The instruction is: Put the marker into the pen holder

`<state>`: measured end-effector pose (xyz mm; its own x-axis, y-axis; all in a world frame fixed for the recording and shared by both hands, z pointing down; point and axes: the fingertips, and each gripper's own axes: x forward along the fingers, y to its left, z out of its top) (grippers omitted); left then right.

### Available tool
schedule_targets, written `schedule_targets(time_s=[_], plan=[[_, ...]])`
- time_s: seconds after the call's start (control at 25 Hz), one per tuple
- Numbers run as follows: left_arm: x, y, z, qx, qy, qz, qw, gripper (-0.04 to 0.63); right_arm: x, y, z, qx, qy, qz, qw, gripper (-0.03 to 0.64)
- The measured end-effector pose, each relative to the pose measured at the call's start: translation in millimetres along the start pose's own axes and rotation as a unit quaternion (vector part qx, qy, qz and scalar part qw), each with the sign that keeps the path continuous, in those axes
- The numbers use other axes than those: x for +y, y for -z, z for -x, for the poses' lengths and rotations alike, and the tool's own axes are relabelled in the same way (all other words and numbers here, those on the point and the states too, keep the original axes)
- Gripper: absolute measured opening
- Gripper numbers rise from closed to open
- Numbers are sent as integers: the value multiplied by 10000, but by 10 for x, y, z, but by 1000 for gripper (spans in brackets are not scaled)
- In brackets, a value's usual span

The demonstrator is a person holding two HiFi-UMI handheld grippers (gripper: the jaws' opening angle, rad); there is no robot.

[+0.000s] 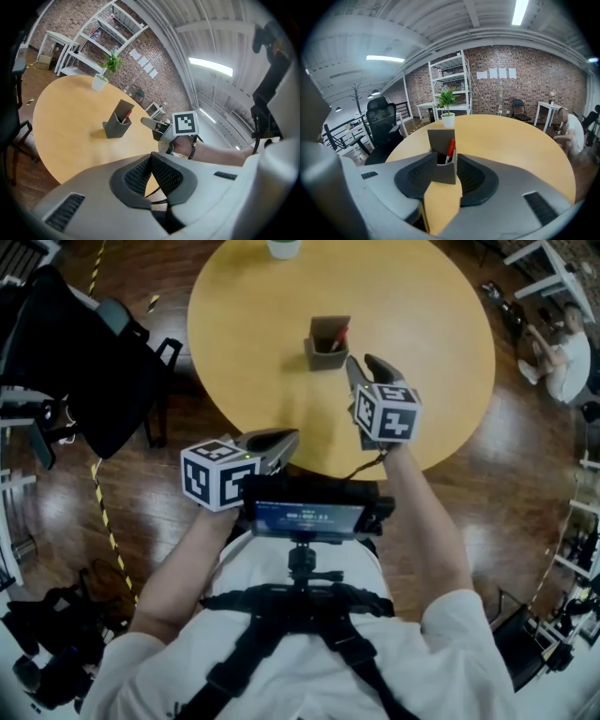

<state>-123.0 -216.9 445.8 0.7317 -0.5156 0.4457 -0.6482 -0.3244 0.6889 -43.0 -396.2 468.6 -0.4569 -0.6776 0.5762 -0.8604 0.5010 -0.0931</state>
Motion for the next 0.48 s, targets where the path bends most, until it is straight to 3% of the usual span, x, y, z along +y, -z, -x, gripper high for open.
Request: schedule_targets(time_s=[0.48], plan=[[-156, 48, -5, 208, 494, -188, 9984, -3, -150, 384, 754, 3, 403, -625, 9972, 135]])
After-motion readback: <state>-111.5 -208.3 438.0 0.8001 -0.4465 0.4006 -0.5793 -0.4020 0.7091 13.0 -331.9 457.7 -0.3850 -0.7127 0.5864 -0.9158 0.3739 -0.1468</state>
